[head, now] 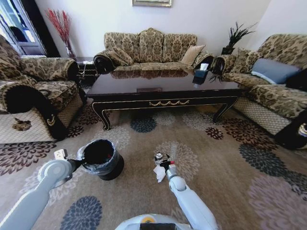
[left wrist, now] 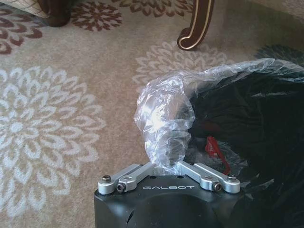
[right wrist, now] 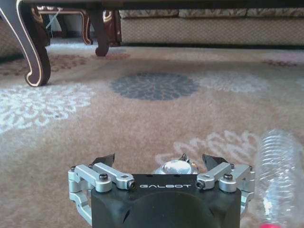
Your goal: Move to the front of the table and pick up the trash from the floor, then place it into the trash bin.
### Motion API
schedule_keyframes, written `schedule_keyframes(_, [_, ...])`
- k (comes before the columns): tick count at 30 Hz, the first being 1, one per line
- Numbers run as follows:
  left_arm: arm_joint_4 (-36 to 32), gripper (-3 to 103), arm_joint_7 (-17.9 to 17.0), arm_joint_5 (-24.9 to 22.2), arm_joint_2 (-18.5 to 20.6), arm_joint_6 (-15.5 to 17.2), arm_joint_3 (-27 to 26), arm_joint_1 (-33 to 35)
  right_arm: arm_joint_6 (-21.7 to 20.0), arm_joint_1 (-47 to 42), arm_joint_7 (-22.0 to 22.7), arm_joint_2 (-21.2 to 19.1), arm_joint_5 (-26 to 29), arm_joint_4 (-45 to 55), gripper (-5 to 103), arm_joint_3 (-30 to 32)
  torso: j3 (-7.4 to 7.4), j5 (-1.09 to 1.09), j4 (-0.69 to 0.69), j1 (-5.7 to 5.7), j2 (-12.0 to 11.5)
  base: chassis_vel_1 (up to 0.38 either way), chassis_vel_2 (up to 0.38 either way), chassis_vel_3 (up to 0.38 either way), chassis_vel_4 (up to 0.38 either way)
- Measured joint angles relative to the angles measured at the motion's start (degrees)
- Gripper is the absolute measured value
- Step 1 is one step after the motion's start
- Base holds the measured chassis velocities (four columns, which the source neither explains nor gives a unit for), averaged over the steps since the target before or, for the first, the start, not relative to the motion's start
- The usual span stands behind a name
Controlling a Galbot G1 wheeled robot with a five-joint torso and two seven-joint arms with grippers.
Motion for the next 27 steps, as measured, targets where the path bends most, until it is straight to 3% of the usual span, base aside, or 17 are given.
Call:
schedule_keyframes(12, [-2.1, 0, -0.3, -0.8, 0.2, 0.0, -1.0, 1.1, 2.2, 9.3, -1.3, 3.4, -2.7, -16.0, 100, 5.2, -0.01, 0.0, -0.02, 0.0, 0.0, 0.0, 0.0, 0.0, 0.0])
schedule_keyframes(27, [-3.7, 0, -1.4, -1.3, 0.9, 0.0, -0.4, 1.4, 2.4, 13.3, -2.1, 6.9, -4.4, -23.7, 100, 9.0, 0.0, 0.0, 0.0, 0.0, 0.0, 0.0, 0.0, 0.0, 0.0])
